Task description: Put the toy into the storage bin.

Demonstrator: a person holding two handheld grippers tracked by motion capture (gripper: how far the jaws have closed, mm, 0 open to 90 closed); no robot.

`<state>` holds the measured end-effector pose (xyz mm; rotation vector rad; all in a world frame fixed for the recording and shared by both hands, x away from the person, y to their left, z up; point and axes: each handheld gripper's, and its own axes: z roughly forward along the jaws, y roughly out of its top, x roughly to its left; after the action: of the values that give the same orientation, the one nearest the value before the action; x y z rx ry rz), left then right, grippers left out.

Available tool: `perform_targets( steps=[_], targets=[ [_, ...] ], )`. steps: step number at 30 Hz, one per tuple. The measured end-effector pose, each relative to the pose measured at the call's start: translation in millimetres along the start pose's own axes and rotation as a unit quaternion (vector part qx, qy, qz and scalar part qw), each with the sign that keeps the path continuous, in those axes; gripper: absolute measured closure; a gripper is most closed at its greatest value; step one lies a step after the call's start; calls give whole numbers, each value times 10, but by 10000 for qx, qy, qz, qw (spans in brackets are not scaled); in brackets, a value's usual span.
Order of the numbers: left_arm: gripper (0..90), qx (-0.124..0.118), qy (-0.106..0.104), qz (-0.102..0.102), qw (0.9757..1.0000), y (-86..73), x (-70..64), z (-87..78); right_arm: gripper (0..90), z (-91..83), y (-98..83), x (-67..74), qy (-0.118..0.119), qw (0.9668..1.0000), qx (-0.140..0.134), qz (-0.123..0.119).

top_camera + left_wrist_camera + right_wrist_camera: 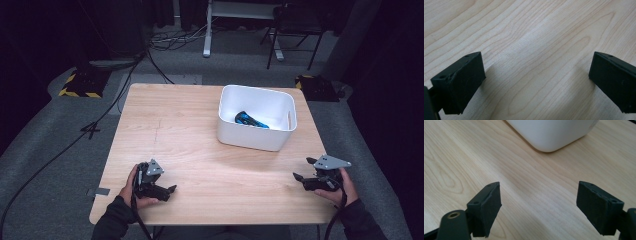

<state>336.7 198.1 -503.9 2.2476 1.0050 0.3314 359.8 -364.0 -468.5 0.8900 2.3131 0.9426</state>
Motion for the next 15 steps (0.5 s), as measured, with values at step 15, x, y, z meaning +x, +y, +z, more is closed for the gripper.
perform_targets(
  steps=[15],
  targets=[
    [6, -11, -2, 12, 10000, 1, 2, 1, 201, -16, -291, -13, 68, 9994, 177, 287]
  ],
)
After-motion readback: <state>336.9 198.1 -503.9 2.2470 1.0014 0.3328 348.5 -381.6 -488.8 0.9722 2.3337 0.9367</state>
